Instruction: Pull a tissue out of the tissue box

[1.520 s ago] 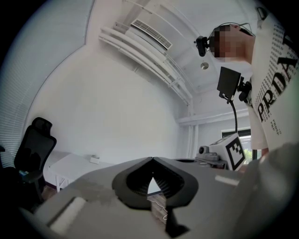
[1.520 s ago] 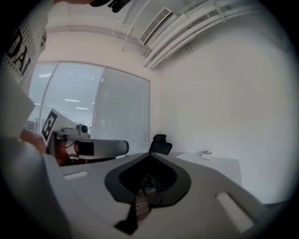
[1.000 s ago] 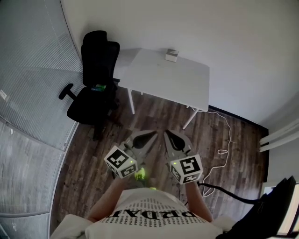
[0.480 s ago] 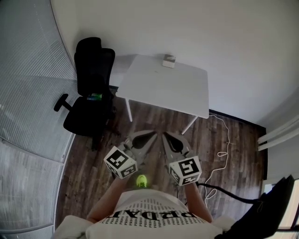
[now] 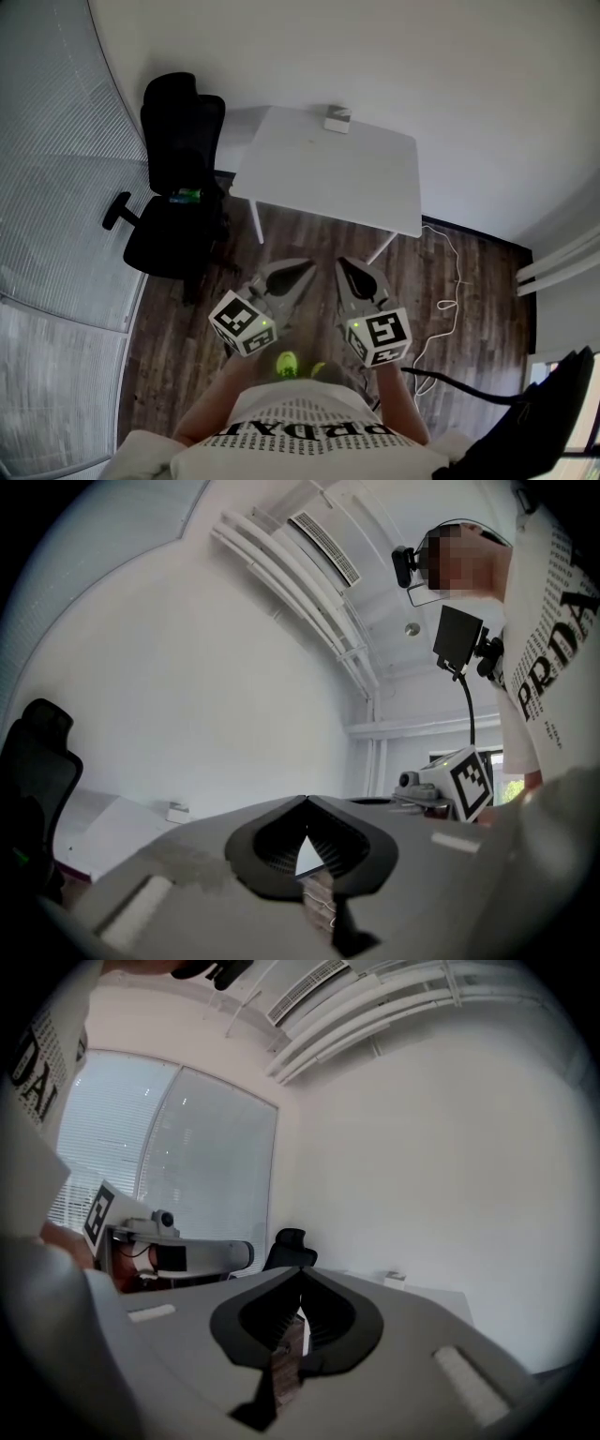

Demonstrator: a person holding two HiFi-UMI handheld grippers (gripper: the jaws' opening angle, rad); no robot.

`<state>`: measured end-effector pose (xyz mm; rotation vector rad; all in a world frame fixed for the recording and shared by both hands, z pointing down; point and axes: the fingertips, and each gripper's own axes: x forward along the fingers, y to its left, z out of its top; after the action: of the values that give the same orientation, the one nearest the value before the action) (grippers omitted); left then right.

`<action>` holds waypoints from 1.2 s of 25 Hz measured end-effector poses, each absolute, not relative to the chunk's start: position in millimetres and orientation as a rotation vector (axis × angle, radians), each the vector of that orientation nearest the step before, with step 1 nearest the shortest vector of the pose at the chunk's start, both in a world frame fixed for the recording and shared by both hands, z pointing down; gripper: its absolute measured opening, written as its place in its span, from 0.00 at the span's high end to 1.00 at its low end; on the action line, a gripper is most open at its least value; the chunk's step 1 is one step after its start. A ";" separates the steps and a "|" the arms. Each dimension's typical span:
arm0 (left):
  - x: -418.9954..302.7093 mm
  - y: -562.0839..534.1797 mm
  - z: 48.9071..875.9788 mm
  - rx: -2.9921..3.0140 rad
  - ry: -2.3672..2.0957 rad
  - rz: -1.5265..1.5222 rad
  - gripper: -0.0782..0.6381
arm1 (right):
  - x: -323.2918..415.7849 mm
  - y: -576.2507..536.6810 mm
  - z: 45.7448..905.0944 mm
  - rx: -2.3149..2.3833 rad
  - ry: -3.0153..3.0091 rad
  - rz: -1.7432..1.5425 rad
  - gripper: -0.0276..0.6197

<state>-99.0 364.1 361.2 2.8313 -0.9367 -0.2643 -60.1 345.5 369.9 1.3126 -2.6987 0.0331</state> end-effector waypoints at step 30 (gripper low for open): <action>18.2 207.2 360.8 2.768 -1.084 -0.200 0.90 | 60.1 180.4 371.1 1.172 -2.786 0.084 0.94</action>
<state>18.2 207.2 360.8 2.7683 -1.0837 -0.2005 60.1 180.4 371.1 1.1725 -2.7864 0.0843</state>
